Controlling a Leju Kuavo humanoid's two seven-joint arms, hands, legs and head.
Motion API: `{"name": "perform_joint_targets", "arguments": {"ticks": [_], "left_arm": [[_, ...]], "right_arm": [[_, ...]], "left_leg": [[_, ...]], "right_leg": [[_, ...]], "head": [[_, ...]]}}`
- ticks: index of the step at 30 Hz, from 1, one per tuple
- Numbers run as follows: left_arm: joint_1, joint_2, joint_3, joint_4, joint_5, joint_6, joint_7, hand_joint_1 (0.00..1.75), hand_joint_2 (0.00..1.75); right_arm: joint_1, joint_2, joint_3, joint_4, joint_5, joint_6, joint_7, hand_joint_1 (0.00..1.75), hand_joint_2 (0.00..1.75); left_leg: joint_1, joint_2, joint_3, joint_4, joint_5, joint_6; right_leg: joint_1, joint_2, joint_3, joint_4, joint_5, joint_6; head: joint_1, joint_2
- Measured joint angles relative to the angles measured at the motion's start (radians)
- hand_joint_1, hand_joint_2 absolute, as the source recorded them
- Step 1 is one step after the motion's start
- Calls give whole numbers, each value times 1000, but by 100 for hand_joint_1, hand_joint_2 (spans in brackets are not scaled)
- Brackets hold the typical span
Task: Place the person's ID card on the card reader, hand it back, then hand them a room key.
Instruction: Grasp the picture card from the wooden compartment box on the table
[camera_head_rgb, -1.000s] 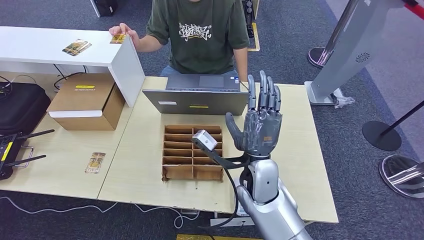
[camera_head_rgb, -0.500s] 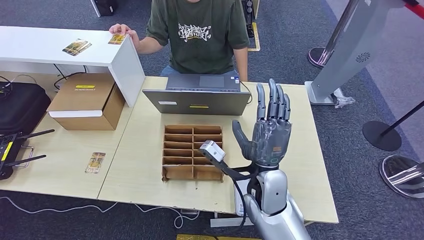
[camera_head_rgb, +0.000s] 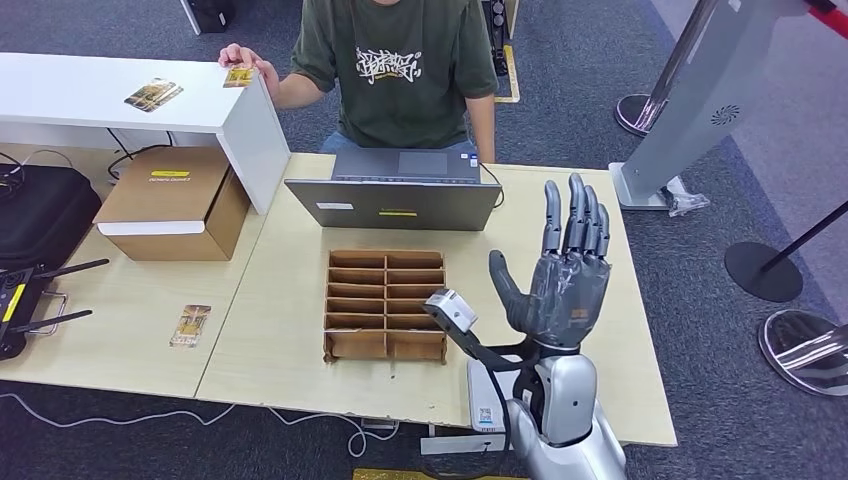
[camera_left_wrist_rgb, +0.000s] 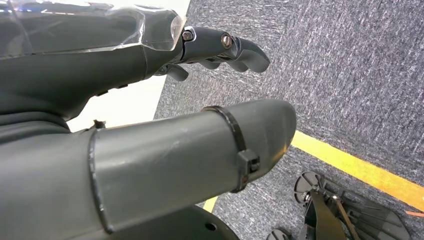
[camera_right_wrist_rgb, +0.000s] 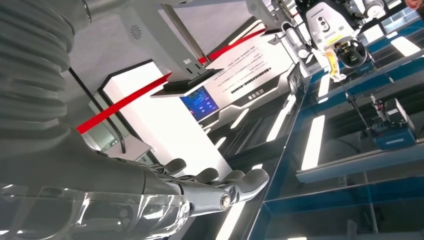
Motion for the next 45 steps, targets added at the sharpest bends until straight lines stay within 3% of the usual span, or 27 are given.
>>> {"name": "perform_joint_targets", "arguments": {"ticks": [30, 40, 45], "left_arm": [[3, 12, 51, 0, 68, 3, 0, 0, 0], [3, 7, 72, 0, 89, 11, 4, 0, 0], [3, 5, 76, 0, 99, 11, 2, 0, 0]], "right_arm": [[287, 21, -119, -138, 0, 0, -127, 0, 175], [326, -10, -91, -87, 0, 2, -1, 0, 175], [305, -97, 15, -66, 0, 41, 203, 0, 175]], "left_leg": [[0, 0, 0, 0, 0, 0], [0, 0, 0, 0, 0, 0], [0, 0, 0, 0, 0, 0]], "right_leg": [[0, 0, 0, 0, 0, 0], [0, 0, 0, 0, 0, 0], [0, 0, 0, 0, 0, 0]], "head": [[0, 0], [0, 0], [0, 0]]}}
